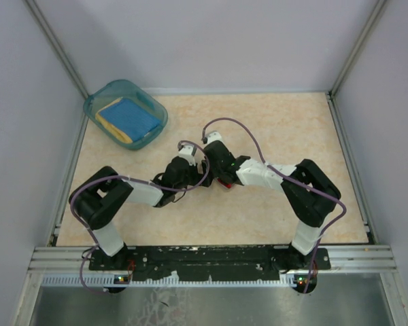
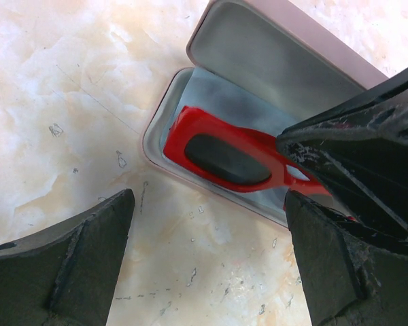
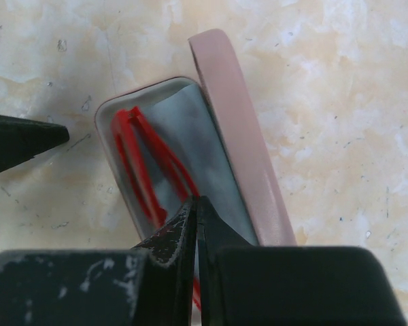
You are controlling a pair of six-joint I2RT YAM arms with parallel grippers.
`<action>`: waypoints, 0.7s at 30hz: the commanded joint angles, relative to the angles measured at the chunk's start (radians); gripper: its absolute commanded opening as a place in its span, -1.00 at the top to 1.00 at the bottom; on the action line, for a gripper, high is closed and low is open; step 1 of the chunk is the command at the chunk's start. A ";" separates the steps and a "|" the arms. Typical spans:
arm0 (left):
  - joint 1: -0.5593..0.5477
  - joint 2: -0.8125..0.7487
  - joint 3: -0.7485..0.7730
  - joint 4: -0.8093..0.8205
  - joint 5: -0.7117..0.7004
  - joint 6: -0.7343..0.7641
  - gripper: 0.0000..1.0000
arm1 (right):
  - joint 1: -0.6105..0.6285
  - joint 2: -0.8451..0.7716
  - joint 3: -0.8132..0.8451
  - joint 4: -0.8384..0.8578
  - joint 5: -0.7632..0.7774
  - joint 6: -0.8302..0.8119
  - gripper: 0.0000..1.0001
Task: Organize the sunglasses
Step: Adjust the sunglasses in the sunglasses case.
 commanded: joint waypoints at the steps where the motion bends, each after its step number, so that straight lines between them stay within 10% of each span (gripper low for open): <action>1: -0.008 0.029 0.015 -0.038 -0.007 0.002 -0.96 | 0.000 -0.012 0.016 0.012 -0.037 0.008 0.95; 21: -0.007 -0.018 -0.005 -0.056 -0.022 -0.001 -0.96 | -0.017 -0.122 -0.012 0.029 0.064 0.030 0.94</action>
